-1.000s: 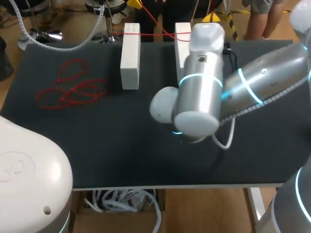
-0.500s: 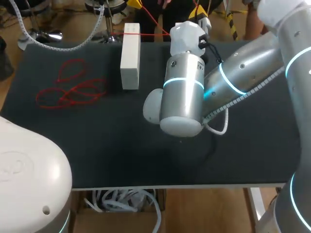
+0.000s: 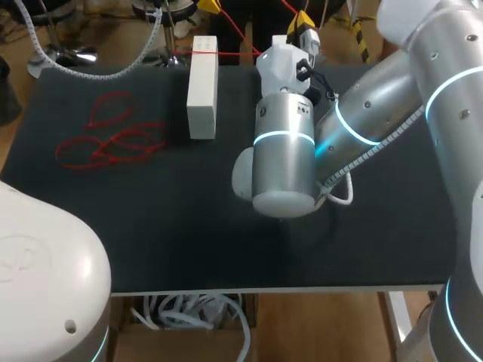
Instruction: Grab the tape and strap the tape.
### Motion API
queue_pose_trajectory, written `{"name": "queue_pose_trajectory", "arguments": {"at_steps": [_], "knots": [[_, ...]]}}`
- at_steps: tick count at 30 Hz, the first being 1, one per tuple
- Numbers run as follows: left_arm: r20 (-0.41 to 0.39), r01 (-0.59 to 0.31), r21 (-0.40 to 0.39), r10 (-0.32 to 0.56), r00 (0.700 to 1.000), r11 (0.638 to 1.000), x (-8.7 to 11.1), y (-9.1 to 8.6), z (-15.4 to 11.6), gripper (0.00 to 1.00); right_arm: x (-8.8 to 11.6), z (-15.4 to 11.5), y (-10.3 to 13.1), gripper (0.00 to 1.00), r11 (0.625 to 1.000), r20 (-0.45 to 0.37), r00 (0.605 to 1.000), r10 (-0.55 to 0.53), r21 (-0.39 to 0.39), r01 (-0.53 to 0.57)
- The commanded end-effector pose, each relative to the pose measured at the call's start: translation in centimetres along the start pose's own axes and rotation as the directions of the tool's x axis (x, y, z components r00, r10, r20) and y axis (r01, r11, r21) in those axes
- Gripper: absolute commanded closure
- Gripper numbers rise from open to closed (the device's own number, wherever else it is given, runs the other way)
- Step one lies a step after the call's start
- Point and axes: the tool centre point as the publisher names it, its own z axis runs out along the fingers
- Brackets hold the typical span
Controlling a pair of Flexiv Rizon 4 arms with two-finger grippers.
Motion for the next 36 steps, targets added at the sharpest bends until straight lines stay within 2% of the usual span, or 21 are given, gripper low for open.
{"name": "queue_pose_trajectory", "arguments": {"at_steps": [1, 3, 8, 11, 14, 15, 17, 18, 20, 23, 25, 28, 31, 36], "knots": [[-0.002, 0.001, -0.005, -0.001, 1.000, 1.000, 0.0, -0.1, -0.1, 1.00, -0.2, 0.0, 0.1, 1.00, 1.000, -0.003, 1.000, 0.000, 0.001, 0.000], [-0.002, 0.001, -0.005, -0.001, 1.000, 1.000, 0.0, -0.1, -0.1, 1.00, -0.2, 0.0, 0.1, 1.00, 1.000, -0.003, 1.000, 0.000, 0.001, 0.000], [-0.002, 0.001, -0.005, -0.001, 1.000, 1.000, 0.0, -0.1, -0.1, 1.00, -1.0, 0.9, 2.2, 1.00, 0.973, -0.053, 0.972, -0.229, -0.015, 0.229], [-0.002, 0.001, -0.005, -0.001, 1.000, 1.000, 0.0, -0.1, -0.1, 1.00, -0.9, 1.8, 2.9, 1.00, 0.938, -0.097, 0.933, -0.347, -0.030, 0.346], [-0.002, 0.001, -0.005, -0.001, 1.000, 1.000, 0.0, -0.1, -0.1, 1.00, -1.1, 2.4, 3.2, 1.00, 0.893, -0.121, 0.885, -0.450, -0.060, 0.446], [-0.002, 0.001, -0.005, -0.001, 1.000, 1.000, 0.0, -0.1, -0.1, 1.00, -1.1, 2.5, 3.4, 1.00, 0.868, -0.103, 0.862, -0.496, -0.082, 0.490], [-0.002, 0.001, -0.005, -0.001, 1.000, 1.000, 0.0, -0.1, -0.1, 1.00, -1.2, 2.6, 3.7, 1.00, 0.825, -0.127, 0.816, -0.564, -0.122, 0.552], [-0.002, 0.001, -0.005, -0.001, 1.000, 1.000, 0.0, -0.1, -0.1, 1.00, -1.2, 2.7, 3.9, 1.00, 0.798, -0.104, 0.793, -0.600, -0.142, 0.585], [-0.002, 0.001, -0.005, -0.001, 1.000, 1.000, 0.0, -0.1, -0.1, 1.00, -1.4, 2.6, 4.1, 1.00, 0.787, -0.102, 0.783, -0.613, -0.163, 0.595], [-0.002, 0.001, -0.005, -0.001, 1.000, 1.000, 0.0, -0.1, -0.1, 1.00, -2.3, 2.4, 4.1, 1.00, 0.745, -0.059, 0.753, -0.656, -0.214, 0.632], [-0.002, 0.001, -0.005, -0.001, 1.000, 1.000, 0.0, -0.1, -0.1, 1.00, -2.6, 2.3, 4.2, 1.00, 0.702, -0.016, 0.721, -0.692, -0.246, 0.668], [-0.002, 0.001, -0.005, -0.001, 1.000, 1.000, 0.0, -0.1, -0.1, 1.00, -2.8, 2.2, 4.4, 1.00, 0.611, 0.041, 0.641, -0.766, -0.261, 0.747], [-0.002, 0.001, -0.005, -0.001, 1.000, 1.000, 0.0, -0.1, -0.1, 1.00, -2.5, 2.2, 4.8, 1.00, 0.571, 0.054, 0.602, -0.797, -0.256, 0.780], [-0.002, 0.001, -0.005, -0.001, 1.000, 1.000, 0.0, -0.1, -0.1, 1.00, -2.0, 2.1, 5.7, 1.00, 0.535, 0.047, 0.562, -0.826, -0.250, 0.807]]}}
